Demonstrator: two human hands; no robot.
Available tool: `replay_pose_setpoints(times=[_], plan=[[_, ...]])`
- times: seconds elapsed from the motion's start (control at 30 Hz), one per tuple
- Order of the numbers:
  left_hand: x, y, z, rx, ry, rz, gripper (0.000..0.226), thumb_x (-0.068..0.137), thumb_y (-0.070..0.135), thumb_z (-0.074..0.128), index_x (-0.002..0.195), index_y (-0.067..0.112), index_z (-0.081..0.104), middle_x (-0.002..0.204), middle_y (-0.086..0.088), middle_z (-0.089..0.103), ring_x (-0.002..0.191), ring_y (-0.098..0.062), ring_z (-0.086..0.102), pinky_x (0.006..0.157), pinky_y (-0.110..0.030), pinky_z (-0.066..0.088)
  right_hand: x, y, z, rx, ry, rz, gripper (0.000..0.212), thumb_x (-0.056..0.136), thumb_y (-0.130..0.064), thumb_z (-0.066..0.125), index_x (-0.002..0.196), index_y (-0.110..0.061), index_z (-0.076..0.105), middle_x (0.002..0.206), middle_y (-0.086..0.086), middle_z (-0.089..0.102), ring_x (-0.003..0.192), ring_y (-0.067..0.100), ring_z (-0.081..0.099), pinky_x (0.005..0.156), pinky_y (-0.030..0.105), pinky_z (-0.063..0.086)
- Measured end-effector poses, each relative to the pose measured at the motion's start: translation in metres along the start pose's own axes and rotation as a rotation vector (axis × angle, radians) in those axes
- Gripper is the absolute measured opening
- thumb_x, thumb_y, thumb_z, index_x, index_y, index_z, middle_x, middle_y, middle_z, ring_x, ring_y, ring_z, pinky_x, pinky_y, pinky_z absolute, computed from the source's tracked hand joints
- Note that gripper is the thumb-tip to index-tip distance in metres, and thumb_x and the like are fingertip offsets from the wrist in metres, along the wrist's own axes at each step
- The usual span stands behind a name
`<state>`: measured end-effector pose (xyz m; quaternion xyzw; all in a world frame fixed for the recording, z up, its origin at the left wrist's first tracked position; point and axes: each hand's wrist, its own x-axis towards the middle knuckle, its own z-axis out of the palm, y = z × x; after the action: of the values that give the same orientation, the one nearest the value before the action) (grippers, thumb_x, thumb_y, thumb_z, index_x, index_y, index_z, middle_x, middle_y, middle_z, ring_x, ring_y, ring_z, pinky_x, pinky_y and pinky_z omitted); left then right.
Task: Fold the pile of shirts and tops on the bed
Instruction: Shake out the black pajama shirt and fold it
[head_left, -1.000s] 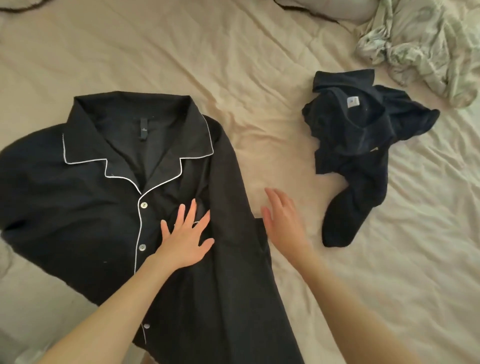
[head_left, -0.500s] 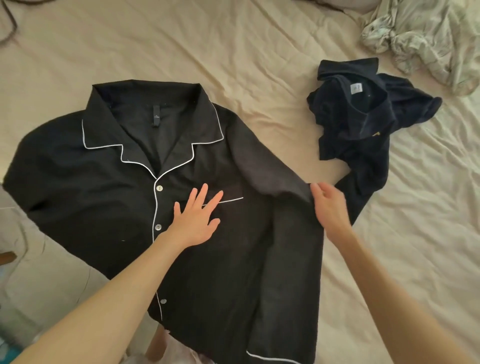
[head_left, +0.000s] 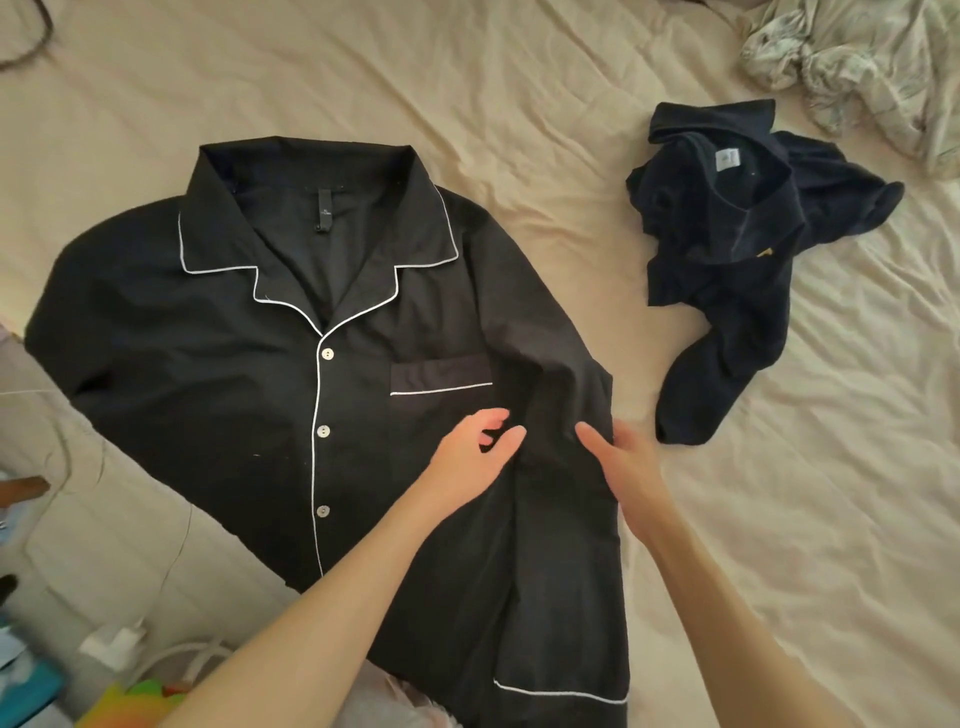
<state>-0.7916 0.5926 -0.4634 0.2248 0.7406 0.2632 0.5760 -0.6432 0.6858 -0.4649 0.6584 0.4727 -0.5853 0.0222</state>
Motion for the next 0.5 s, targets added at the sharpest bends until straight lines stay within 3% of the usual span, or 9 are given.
replay_pose_setpoints(times=[0.1,0.2,0.27,0.33,0.4,0.5], plan=[[-0.002,0.014,0.005,-0.259,-0.058,0.007,0.040,0.088,0.040,0.060,0.125,0.026,0.051,0.118,0.017,0.055,0.110,0.003,0.050,0.087,-0.011,0.038,-0.021,-0.005,0.012,-0.031,-0.100,-0.101,0.024,0.092,-0.029,0.058,0.109,-0.012,0.063,0.098,0.005,0.069,0.089,0.021,0.068,0.085,0.040,0.056],[0.000,0.023,-0.003,-0.335,0.197,0.008,0.005,0.089,0.027,0.060,0.090,0.022,0.059,0.091,0.008,0.065,0.086,-0.007,0.060,0.076,-0.019,0.048,-0.033,-0.001,0.027,-0.083,-0.222,-0.107,0.028,0.094,-0.036,0.053,0.099,-0.009,0.063,0.096,0.011,0.068,0.090,0.024,0.066,0.081,0.036,0.057],[0.001,0.016,-0.017,-0.299,0.384,-0.057,0.017,0.092,0.026,0.054,0.080,0.013,0.055,0.079,-0.001,0.059,0.074,-0.014,0.055,0.072,-0.032,0.048,-0.030,-0.001,0.031,0.050,-0.159,-0.017,0.032,0.096,-0.039,0.048,0.098,-0.012,0.064,0.093,0.007,0.069,0.088,0.019,0.067,0.077,0.029,0.057],[-0.002,-0.001,-0.035,-0.297,0.460,-0.136,0.014,0.093,0.025,0.050,0.093,0.013,0.056,0.091,-0.003,0.060,0.085,-0.018,0.058,0.075,-0.036,0.051,-0.022,-0.003,0.033,0.207,-0.093,0.062,0.033,0.097,-0.039,0.045,0.101,-0.013,0.064,0.090,0.004,0.071,0.085,0.018,0.068,0.074,0.028,0.056],[-0.010,-0.020,-0.050,-0.352,0.464,-0.240,0.022,0.096,0.023,0.046,0.115,0.019,0.054,0.106,-0.003,0.060,0.096,-0.020,0.060,0.070,-0.030,0.053,-0.017,-0.006,0.038,0.256,-0.082,0.070,0.037,0.097,-0.040,0.045,0.106,-0.011,0.065,0.093,0.004,0.072,0.088,0.019,0.068,0.076,0.030,0.055],[-0.016,-0.041,-0.062,-0.343,0.513,-0.296,0.034,0.097,0.023,0.046,0.130,0.016,0.043,0.101,-0.003,0.060,0.091,-0.022,0.063,0.077,-0.035,0.054,-0.013,-0.012,0.050,0.255,-0.093,0.067,0.041,0.093,-0.047,0.049,0.107,-0.011,0.064,0.096,0.002,0.071,0.093,0.016,0.067,0.083,0.032,0.054]])
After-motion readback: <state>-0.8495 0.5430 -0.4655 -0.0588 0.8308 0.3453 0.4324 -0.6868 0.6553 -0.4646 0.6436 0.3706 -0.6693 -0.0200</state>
